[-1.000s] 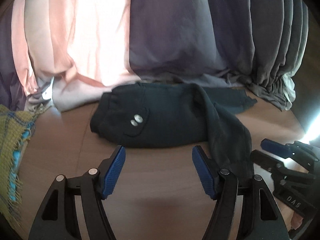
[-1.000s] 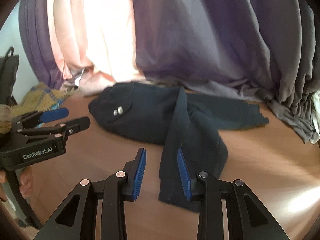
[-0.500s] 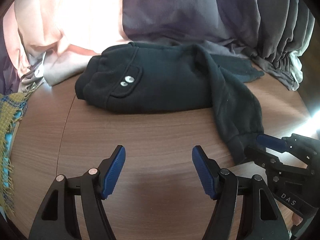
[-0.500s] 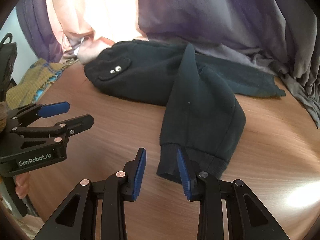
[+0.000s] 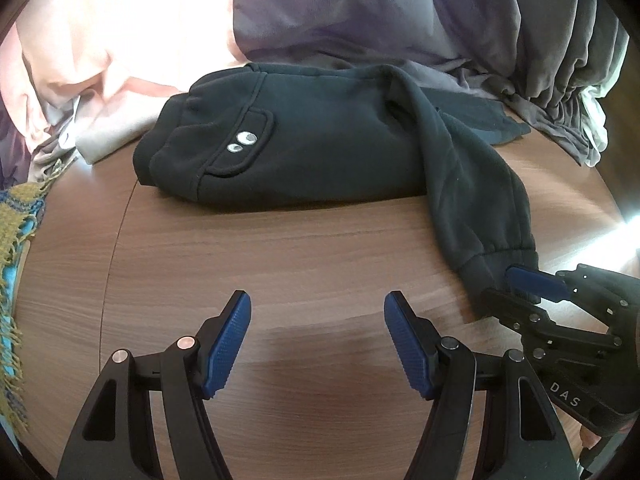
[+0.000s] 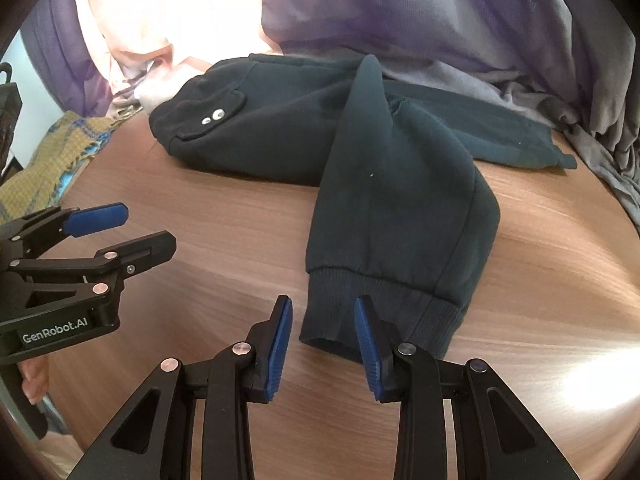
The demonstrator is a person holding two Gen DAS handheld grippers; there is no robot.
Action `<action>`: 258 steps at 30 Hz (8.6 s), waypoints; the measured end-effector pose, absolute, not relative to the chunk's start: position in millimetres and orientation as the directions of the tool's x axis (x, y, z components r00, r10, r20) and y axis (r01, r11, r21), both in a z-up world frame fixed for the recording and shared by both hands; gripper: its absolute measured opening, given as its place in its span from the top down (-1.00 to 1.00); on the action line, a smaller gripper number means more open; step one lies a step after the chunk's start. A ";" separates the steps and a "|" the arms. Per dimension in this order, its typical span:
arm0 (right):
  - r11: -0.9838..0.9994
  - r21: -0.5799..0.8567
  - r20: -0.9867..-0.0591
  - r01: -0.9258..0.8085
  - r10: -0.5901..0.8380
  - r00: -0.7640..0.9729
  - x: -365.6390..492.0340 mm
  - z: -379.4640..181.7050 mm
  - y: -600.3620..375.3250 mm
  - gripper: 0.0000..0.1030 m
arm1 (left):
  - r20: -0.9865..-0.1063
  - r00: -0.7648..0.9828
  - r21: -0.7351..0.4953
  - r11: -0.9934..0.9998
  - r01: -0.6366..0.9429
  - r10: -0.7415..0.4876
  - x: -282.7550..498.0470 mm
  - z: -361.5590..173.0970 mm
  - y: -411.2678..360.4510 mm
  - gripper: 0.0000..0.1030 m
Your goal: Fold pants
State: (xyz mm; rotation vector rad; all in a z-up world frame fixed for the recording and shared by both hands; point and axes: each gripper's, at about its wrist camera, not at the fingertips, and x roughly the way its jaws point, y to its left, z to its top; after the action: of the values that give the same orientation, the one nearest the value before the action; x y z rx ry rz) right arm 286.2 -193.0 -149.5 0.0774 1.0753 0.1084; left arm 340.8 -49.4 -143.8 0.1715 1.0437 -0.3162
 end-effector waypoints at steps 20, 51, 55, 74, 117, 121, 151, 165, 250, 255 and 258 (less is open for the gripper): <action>0.997 0.066 -0.880 -0.028 0.072 0.469 292.2 -151.7 -197.9 0.86 | -0.858 0.481 -0.016 0.946 0.322 -0.178 340.7 -141.3 -45.2 -0.33; 0.983 -0.059 -0.724 0.173 -0.161 0.671 435.3 -47.8 -375.8 0.87 | -0.725 0.676 0.080 0.960 0.269 -0.129 419.6 -99.9 -128.9 -0.33; 0.980 -0.057 -0.747 0.189 -0.168 0.644 454.5 -66.9 -398.3 0.87 | -0.711 0.686 0.144 0.923 0.358 -0.155 449.4 -101.5 -151.9 -0.33; 0.954 -0.076 -0.865 0.289 -0.208 0.457 497.9 -153.3 -447.6 0.87 | -0.809 0.535 0.117 0.825 0.553 -0.244 540.4 -136.9 -190.3 -0.33; 0.817 0.037 -0.948 -0.576 0.212 0.239 551.2 -174.7 -299.9 0.78 | -0.911 0.224 -0.033 0.603 0.797 -0.346 576.0 -159.6 -176.5 0.81; 0.839 0.014 -0.928 -0.544 0.215 0.306 540.5 -154.2 -306.4 0.82 | -0.879 0.292 -0.007 0.624 0.782 -0.376 566.2 -139.7 -168.6 0.81; 0.938 -0.068 -0.883 -0.340 0.102 0.457 571.9 -150.5 -335.7 0.92 | -0.874 0.368 0.027 0.726 0.687 -0.316 604.5 -152.3 -177.8 0.79; 0.907 -0.029 -0.916 -0.421 0.144 0.374 559.9 -166.0 -347.5 0.38 | -0.885 0.355 0.026 0.729 0.684 -0.301 609.6 -164.3 -176.1 0.78; 0.898 0.111 -0.741 0.425 -0.209 0.638 407.5 -140.7 -451.0 0.64 | -0.840 0.499 0.081 0.860 0.504 -0.213 501.0 -161.8 -174.5 0.01; 0.914 0.117 -0.661 0.389 -0.221 0.718 416.4 -117.7 -451.5 0.65 | -0.814 0.553 0.122 0.876 0.466 -0.181 503.6 -158.9 -173.3 0.00; 0.917 0.082 -0.660 0.390 -0.243 0.711 427.7 -122.2 -454.5 0.65 | -0.819 0.546 0.118 0.881 0.458 -0.174 507.4 -164.7 -175.4 -0.01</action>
State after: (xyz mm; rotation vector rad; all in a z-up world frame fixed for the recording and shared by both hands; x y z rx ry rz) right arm 427.7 -454.5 -122.2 0.2222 0.6971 -0.3540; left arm 507.4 -175.4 -164.7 0.3386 0.9219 -0.3834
